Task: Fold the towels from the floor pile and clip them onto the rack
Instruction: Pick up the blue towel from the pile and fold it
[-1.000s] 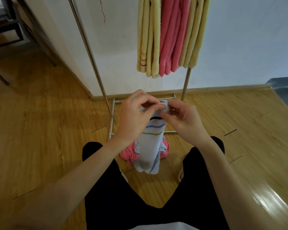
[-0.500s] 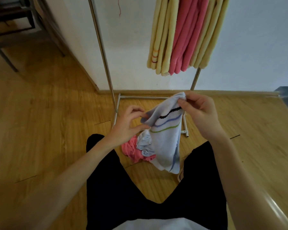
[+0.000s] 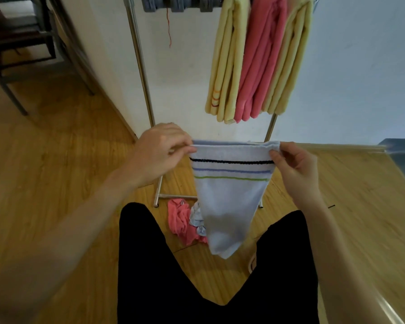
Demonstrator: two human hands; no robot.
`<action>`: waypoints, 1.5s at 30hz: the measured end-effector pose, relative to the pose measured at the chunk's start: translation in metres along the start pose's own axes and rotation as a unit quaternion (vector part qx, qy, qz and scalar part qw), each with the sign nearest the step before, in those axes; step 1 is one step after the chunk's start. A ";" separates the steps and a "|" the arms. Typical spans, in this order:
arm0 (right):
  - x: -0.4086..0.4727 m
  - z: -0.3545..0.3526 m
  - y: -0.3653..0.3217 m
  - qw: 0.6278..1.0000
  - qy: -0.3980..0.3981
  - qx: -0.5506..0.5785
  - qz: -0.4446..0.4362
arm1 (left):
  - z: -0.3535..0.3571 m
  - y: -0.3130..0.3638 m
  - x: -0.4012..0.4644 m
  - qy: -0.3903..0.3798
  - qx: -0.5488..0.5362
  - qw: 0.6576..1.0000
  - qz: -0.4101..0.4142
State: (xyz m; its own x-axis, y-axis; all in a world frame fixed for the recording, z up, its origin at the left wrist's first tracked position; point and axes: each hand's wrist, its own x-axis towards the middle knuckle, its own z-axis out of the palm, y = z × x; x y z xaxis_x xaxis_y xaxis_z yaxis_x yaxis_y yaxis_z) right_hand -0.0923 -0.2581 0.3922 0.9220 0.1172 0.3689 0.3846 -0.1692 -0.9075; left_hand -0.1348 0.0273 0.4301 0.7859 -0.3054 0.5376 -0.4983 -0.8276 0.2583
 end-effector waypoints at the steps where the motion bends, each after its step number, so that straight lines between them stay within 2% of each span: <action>1: 0.001 0.000 -0.001 1.000 0.009 0.000 0.004 | -0.005 0.002 0.004 0.004 -0.002 1.000 0.009; 5: 0.006 0.002 -0.003 0.999 0.033 0.007 0.008 | -0.017 0.010 0.015 0.027 -0.003 0.999 0.039; 9: 0.009 0.008 -0.005 0.999 0.025 0.023 0.009 | -0.022 0.014 0.016 0.084 -0.006 0.996 0.035; 11: 0.010 0.012 -0.006 0.999 0.022 0.038 0.020 | -0.023 0.014 0.012 0.083 -0.017 0.996 0.029; 17: 0.014 0.023 0.002 0.997 -0.001 0.045 0.060 | -0.024 0.013 -0.004 0.015 -0.079 0.996 -0.035; 20: 0.015 0.026 0.006 0.995 -0.018 0.057 0.074 | -0.029 0.017 -0.010 -0.067 -0.128 0.987 -0.068; 23: 0.016 0.029 0.005 0.995 -0.043 0.057 0.074 | -0.035 0.020 -0.012 -0.178 -0.183 0.963 -0.081; 26: 0.017 0.033 0.005 0.994 -0.056 0.048 0.076 | -0.035 0.022 -0.011 -0.267 -0.156 0.950 -0.034; 31: 0.015 0.036 0.008 0.993 -0.071 0.035 0.085 | -0.033 0.033 -0.007 -0.360 -0.102 0.927 -0.007; 36: 0.013 0.036 0.014 0.991 -0.081 0.037 0.101 | -0.029 0.037 -0.003 -0.435 -0.048 0.896 0.074; 38: 0.011 0.036 0.015 0.990 -0.086 0.035 0.103 | -0.022 0.038 -0.001 -0.405 -0.042 0.904 0.128; 41: 0.011 0.037 0.016 0.990 -0.089 0.037 0.101 | -0.014 0.044 0.001 -0.311 0.020 0.921 0.233; 45: 0.013 0.038 0.016 0.990 -0.100 0.036 0.090 | -0.010 0.059 0.008 -0.245 0.096 0.900 0.348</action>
State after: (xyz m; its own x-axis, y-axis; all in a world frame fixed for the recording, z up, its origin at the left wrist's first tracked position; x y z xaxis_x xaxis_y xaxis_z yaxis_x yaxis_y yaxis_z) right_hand -0.0763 -0.2224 0.3750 0.9455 0.2839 0.1596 0.2042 -0.1347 -0.9696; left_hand -0.1615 -0.0192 0.4582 0.3986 -0.9132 0.0845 -0.8966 -0.4074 -0.1733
